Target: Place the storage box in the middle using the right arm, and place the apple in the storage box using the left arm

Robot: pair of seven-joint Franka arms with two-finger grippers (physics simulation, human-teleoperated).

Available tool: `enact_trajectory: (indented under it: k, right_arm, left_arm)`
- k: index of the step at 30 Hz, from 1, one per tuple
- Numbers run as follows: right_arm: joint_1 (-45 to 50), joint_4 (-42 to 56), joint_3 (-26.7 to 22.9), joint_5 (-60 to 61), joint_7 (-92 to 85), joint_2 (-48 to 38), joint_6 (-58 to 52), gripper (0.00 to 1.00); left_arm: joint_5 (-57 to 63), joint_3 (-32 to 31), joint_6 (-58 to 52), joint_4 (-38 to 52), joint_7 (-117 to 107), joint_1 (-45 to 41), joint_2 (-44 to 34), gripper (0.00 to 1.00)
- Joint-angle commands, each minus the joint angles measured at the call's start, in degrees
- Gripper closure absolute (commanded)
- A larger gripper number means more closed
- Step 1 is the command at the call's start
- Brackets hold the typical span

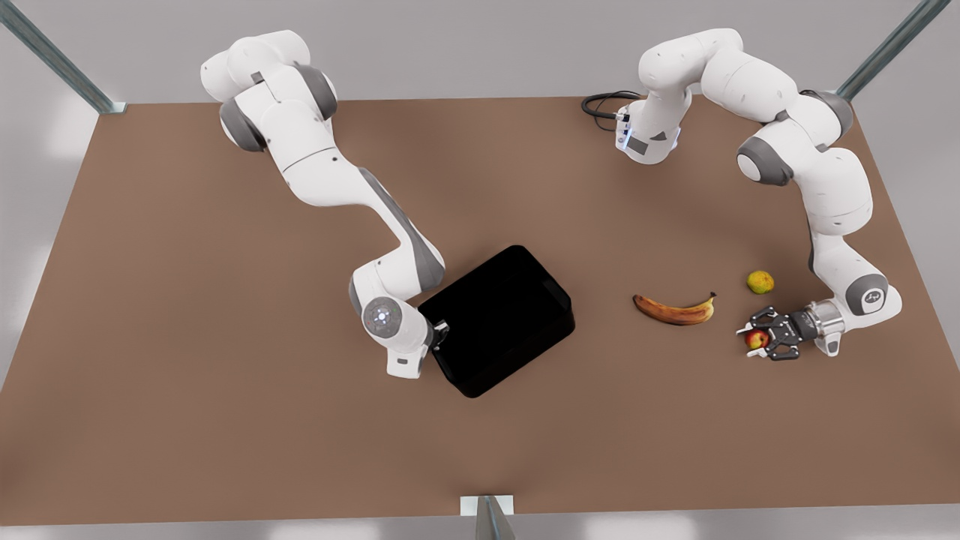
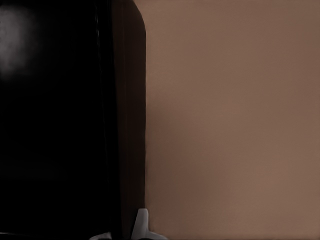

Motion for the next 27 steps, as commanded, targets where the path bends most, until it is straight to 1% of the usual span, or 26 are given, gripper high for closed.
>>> enact_trajectory:
  k: [1, 2, 4, 6, 8, 10, 11, 13, 14, 15, 16, 17, 18, 19, 20, 21, 22, 23, 27]
  right_arm:
    - [0.31, -0.01, 0.00, 0.03, -0.12, 0.06, 0.34, 0.00]
    - [0.40, -0.10, 0.00, -0.05, -0.30, 0.06, 0.70, 0.00]
    - [0.40, -0.01, 0.00, -0.05, -0.30, 0.06, 0.79, 0.00]
    - [0.40, -0.01, 0.00, -0.05, -0.47, 0.06, 0.79, 0.00]
    - [0.49, -0.01, 0.00, -0.05, -0.38, 0.15, 1.49, 0.00]
    - [0.66, -0.01, 0.00, -0.05, -0.38, 0.15, 1.49, 0.00]
    - [0.66, -0.01, 0.00, 0.03, -0.38, 0.06, 1.49, 0.00]
    - [0.58, 0.34, -0.17, 0.03, -0.30, -0.73, 0.96, 0.00]
    - [0.14, 0.43, -0.61, 0.03, -0.30, -2.14, 0.44, 0.00]
    - [-1.79, 0.43, -0.70, 0.03, -0.21, -5.65, -2.29, 0.00]
    - [-6.35, 0.34, -0.53, 0.03, -0.30, -10.04, -7.99, 0.00]
    - [-11.98, -0.53, -0.70, -0.40, -0.30, -16.18, -16.75, 0.00]
    - [-15.40, -0.89, -1.22, -0.84, -0.12, -19.96, -24.75, 0.00]
    - [-16.74, -1.24, -7.27, -3.55, -0.21, -25.23, -34.87, 0.00]
    - [-16.82, -7.64, -9.67, -12.26, -0.12, -34.38, -38.68, 0.00]
    - [-19.55, -10.38, -9.58, -13.76, -0.29, -39.22, -39.82, 0.00]
    - [-20.60, -10.38, -9.67, -15.25, -0.12, -42.47, -42.19, 0.00]
    - [-20.60, -10.56, -9.58, -17.54, -0.30, -44.24, -42.28, 0.00]
    - [-21.75, -10.38, -9.84, -17.54, -0.65, -44.68, -42.28, 0.00]
  left_arm:
    - [-0.25, 0.16, -0.01, -0.05, 0.00, 0.00, -0.01, 0.46]
    - [-0.25, 0.16, 0.08, -0.05, 0.00, 0.00, -0.01, 0.49]
    - [-0.25, -0.01, -0.18, 0.12, -1.05, 0.09, -0.62, 0.49]
    - [-0.25, -0.01, -0.18, 0.21, -4.75, 0.00, -2.90, 0.49]
    - [0.19, -0.72, 0.26, 0.04, -6.95, -0.35, -6.33, 0.48]
    - [2.56, -0.72, 3.51, -0.05, -11.25, -3.51, -11.08, 0.48]
    - [6.34, -3.00, 6.75, -0.05, -14.32, -4.92, -13.63, 0.48]
    - [9.50, -4.32, 10.27, 0.56, -18.98, -8.08, -16.61, 0.48]
    - [15.21, -8.18, 13.43, 0.56, -21.26, -8.96, -18.90, 0.48]
    - [22.68, -13.63, 18.53, 0.65, -27.15, -9.49, -21.36, 0.48]
    - [28.66, -18.20, 20.73, 1.53, -32.08, -9.49, -22.15, 0.48]
    - [30.94, -20.66, 22.32, 1.62, -34.89, -9.49, -23.12, 0.48]
    - [34.98, -23.12, 22.32, 1.79, -37.69, -9.49, -23.82, 0.48]
    - [38.24, -24.89, 22.84, 3.72, -41.56, -11.41, -23.82, 0.48]
    - [40.79, -24.89, 25.22, 3.99, -45.26, -15.46, -24.61, 0.48]
    - [42.46, -24.89, 26.89, 3.99, -47.81, -18.27, -24.79, 0.48]
    - [43.43, -24.89, 30.75, 4.69, -52.02, -22.14, -24.70, 0.48]
    - [46.60, -24.89, 32.51, 4.69, -55.63, -25.83, -24.27, 0.48]
    - [50.11, -24.80, 42.71, 4.69, -73.30, -38.05, -23.74, 0.48]
